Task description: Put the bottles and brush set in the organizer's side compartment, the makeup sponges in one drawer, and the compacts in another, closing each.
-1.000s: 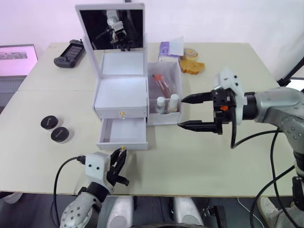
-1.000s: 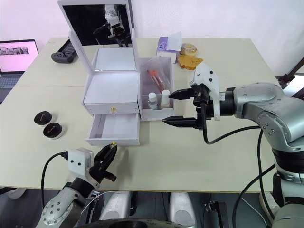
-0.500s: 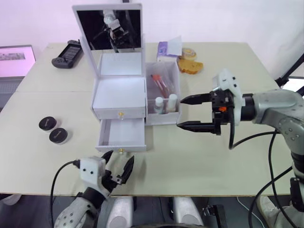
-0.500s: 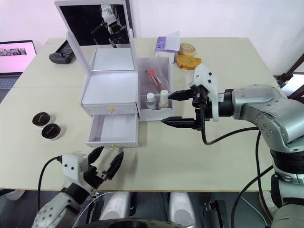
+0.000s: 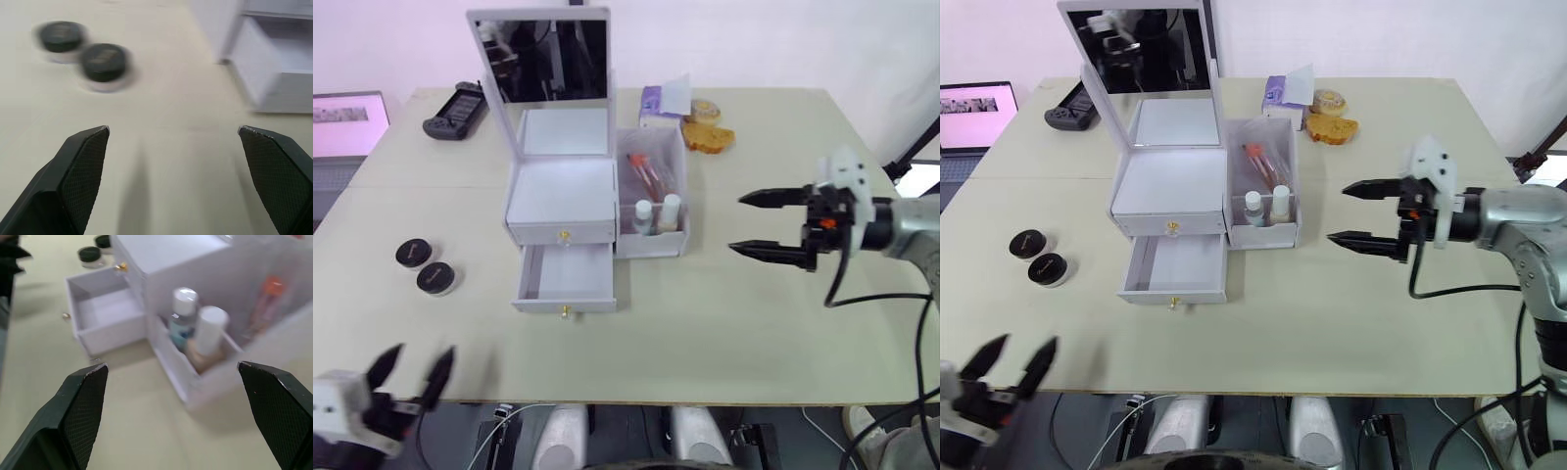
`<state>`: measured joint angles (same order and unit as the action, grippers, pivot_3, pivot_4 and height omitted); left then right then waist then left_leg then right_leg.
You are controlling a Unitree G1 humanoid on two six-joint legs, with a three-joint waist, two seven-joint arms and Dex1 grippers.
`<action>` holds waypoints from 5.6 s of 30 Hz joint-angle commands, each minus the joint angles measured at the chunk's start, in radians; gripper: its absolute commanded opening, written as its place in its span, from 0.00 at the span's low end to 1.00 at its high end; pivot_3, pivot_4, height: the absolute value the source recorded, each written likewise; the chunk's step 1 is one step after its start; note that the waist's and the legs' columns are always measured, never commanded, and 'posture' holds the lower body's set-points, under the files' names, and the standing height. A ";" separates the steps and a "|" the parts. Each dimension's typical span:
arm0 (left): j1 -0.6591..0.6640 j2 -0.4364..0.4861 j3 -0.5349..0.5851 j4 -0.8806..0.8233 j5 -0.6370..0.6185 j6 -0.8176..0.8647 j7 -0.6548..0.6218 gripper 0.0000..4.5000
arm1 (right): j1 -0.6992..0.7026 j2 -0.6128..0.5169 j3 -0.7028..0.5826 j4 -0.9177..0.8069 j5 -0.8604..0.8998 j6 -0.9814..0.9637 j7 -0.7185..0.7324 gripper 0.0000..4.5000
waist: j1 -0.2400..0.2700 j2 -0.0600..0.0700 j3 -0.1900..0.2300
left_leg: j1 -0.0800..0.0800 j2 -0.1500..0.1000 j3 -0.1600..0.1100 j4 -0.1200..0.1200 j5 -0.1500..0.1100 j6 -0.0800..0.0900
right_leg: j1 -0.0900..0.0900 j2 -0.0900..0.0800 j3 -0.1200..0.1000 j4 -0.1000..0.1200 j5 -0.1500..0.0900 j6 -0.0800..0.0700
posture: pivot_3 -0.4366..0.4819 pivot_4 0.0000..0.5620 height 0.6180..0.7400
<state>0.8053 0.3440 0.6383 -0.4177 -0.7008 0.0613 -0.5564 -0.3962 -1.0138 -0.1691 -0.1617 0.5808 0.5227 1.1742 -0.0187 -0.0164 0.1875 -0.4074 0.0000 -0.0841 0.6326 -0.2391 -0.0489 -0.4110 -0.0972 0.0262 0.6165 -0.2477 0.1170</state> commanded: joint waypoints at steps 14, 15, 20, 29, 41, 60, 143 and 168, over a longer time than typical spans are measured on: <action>-0.268 0.372 0.315 0.610 0.013 -0.113 -0.271 0.98 | 0.121 0.085 -0.185 0.415 -0.139 -0.360 -0.071 1.00 | 0.000 0.001 -0.002 | 0.003 0.000 0.000 0.000 0.000 0.000 | 0.002 0.000 0.000 0.003 0.000 -0.001 | 0.48 0.27 1.00; -0.292 0.404 0.318 0.652 0.018 -0.121 -0.294 0.98 | 0.133 0.086 -0.189 0.425 -0.146 -0.381 -0.068 1.00 | -0.001 0.002 -0.002 | 0.003 0.000 0.000 -0.001 0.000 0.000 | 0.002 0.000 0.000 0.003 0.000 0.000 | 0.48 0.27 1.00; -0.363 0.476 0.321 0.751 0.037 -0.126 -0.357 0.98 | 0.145 0.086 -0.208 0.470 -0.151 -0.421 -0.073 1.00 | -0.013 0.003 -0.002 | 0.006 0.000 0.001 -0.002 0.000 0.000 | 0.003 0.000 0.001 0.004 0.000 0.000 | 0.48 0.27 1.00; -0.382 0.413 0.277 0.662 0.062 -0.095 -0.356 0.98 | 0.125 0.107 -0.179 0.410 -0.106 -0.389 -0.034 1.00 | -0.028 0.003 -0.002 | 0.011 0.001 0.001 -0.003 0.000 0.000 | 0.006 0.000 0.002 0.006 0.000 0.000 | 0.48 0.27 1.00; -0.220 0.127 0.166 0.103 0.113 0.039 -0.079 0.98 | -0.096 0.101 0.023 0.051 0.077 0.015 0.068 1.00 | -0.011 0.001 -0.001 | 0.014 0.001 0.002 -0.002 0.000 0.000 | 0.008 0.000 0.005 0.008 0.000 0.000 | 0.48 0.27 1.00; -0.343 0.000 -0.059 0.128 0.302 0.054 0.121 0.98 | -0.345 0.055 0.132 -0.017 0.059 0.169 0.120 1.00 | 0.005 0.001 -0.002 | 0.009 0.001 0.002 -0.003 0.000 0.000 | 0.004 0.000 0.004 0.004 0.000 0.000 | 0.48 0.27 1.00; -0.633 0.254 -0.402 -0.014 0.182 0.181 -0.213 0.59 | -0.391 0.108 0.068 -0.099 0.099 0.268 -0.070 1.00 | 0.005 0.002 -0.001 | 0.005 0.001 0.001 -0.003 0.000 0.000 | 0.002 0.001 0.003 0.004 0.000 0.000 | 0.48 0.27 1.00; -0.823 0.243 -0.608 -0.024 0.259 0.306 -0.183 0.59 | -0.356 0.097 0.043 -0.120 0.109 0.261 -0.097 1.00 | 0.005 0.002 -0.001 | 0.005 0.001 0.000 -0.002 0.000 0.000 | 0.002 0.001 0.002 0.005 0.002 0.004 | 0.48 0.27 1.00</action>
<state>-0.0054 0.5874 0.0383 -0.4082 -0.4467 0.3664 -0.7441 -0.7370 -0.9109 -0.0962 -0.2506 0.6736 0.7911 1.0851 -0.0137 -0.0146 0.1867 -0.4024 0.0006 -0.0837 0.6305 -0.2387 -0.0492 -0.4092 -0.0963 0.0287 0.6210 -0.2458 0.1206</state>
